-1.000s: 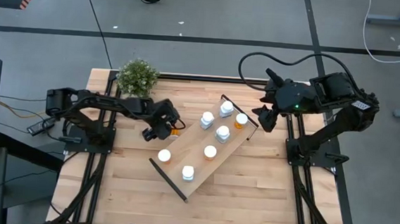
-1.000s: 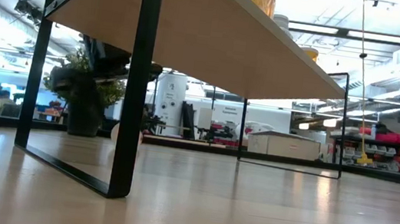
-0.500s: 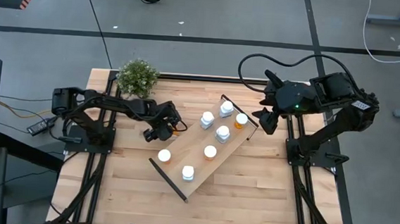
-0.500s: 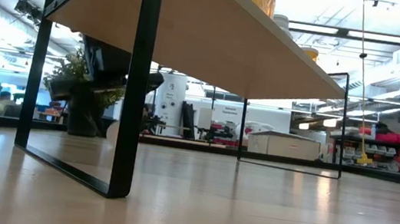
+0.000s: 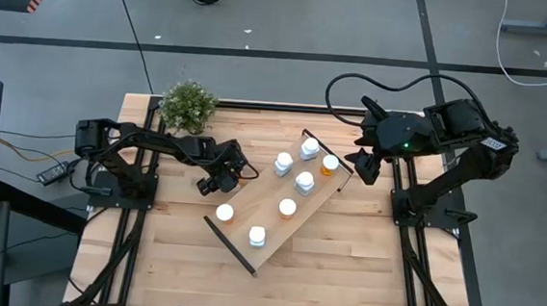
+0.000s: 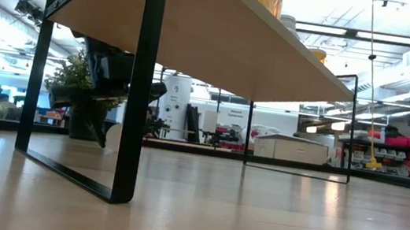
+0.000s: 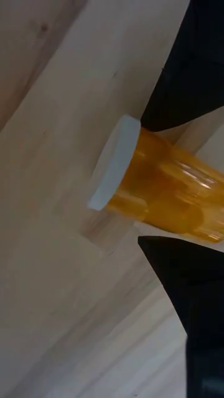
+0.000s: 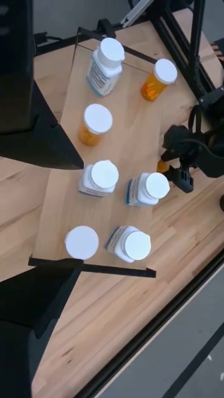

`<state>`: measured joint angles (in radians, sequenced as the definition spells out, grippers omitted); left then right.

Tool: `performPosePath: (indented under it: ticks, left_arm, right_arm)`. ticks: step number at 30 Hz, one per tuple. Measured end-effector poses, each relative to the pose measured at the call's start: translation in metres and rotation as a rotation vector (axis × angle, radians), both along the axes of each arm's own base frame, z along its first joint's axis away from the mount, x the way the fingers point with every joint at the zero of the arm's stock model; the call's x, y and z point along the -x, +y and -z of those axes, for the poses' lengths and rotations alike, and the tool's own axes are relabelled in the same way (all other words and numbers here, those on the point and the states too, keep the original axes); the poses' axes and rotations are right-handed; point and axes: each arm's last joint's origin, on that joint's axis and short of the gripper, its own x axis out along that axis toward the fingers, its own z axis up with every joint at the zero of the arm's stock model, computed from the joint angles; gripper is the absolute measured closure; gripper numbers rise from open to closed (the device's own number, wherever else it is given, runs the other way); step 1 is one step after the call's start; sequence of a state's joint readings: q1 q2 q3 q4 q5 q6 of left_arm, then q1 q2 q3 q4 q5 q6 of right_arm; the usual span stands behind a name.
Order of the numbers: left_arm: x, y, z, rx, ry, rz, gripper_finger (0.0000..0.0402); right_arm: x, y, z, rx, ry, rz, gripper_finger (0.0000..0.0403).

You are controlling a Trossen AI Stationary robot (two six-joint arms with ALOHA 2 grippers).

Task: Pick and place medicine bottles onto shelf by color
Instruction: Put the orange pill bottle on the shelf

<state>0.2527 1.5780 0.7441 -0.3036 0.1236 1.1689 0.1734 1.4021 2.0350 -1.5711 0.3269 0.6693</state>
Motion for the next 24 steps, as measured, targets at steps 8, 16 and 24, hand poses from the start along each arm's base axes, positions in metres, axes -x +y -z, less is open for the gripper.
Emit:
performPosePath:
  ticks: [8,16,24]
  left_arm:
    - [0.0,0.0002,0.0,0.008,0.002,-0.032,0.0155]
    - [-0.0001,0.0003,-0.0002,0.006,0.0,-0.033,0.0194]
    - [-0.0001,0.0019,-0.0007,-0.043,0.011,-0.057,0.0187]
  right_arm:
    - [0.0,0.0,0.0,0.0,0.0,0.0,0.015]
    - [0.0,0.0,0.0,-0.018,-0.007,0.023,0.015]
    - [0.0001,0.0004,0.0001,-0.039,-0.008,0.026,0.015]
